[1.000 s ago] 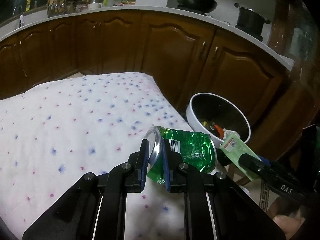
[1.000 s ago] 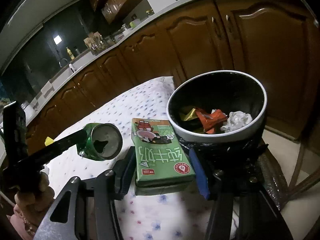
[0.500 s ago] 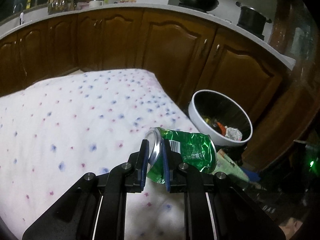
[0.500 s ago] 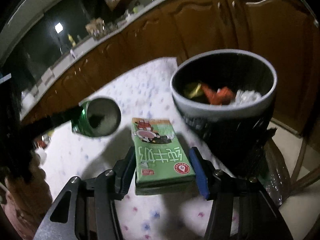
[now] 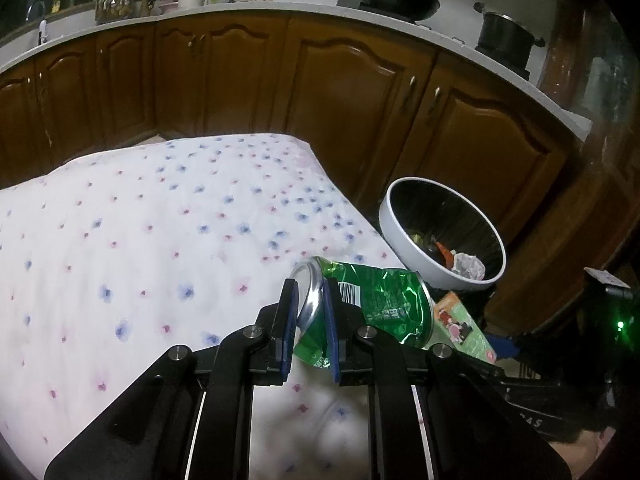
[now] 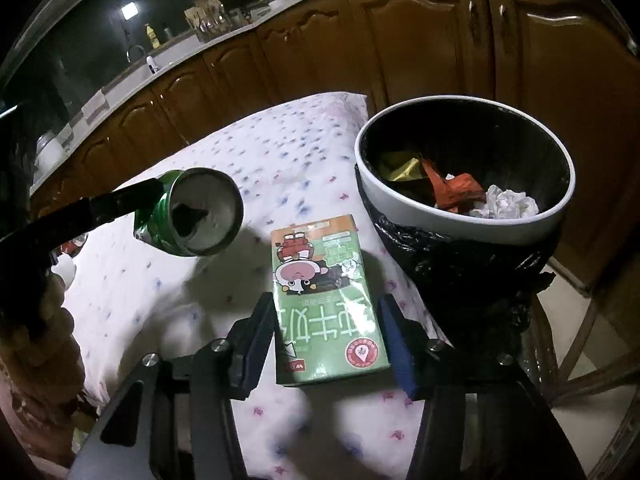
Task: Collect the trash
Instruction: 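Carry can and carton over the bin and open both tools to drop them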
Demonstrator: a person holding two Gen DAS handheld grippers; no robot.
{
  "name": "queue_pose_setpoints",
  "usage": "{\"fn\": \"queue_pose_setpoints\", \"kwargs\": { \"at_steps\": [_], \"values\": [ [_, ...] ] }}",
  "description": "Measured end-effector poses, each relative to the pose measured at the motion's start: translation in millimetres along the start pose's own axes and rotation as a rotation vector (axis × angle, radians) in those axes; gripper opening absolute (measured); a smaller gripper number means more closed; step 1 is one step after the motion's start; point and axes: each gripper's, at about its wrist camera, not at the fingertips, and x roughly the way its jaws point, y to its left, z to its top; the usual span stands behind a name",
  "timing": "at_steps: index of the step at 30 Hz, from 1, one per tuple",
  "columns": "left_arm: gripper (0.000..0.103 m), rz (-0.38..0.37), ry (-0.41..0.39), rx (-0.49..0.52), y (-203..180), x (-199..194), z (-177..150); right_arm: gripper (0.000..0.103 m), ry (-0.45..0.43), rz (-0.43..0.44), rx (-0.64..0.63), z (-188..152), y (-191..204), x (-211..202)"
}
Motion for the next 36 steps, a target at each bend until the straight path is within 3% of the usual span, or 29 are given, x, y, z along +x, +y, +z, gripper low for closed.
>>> {"fn": "queue_pose_setpoints", "kwargs": {
  "at_steps": [15,36],
  "values": [
    [0.012,-0.038,-0.038,0.056,-41,5,26,0.047,-0.166,-0.015,0.125,23,-43,-48],
    [0.012,-0.041,-0.067,0.146,-99,36,65,0.047,-0.199,-0.086,0.155,55,-88,-52]
  ]
}}
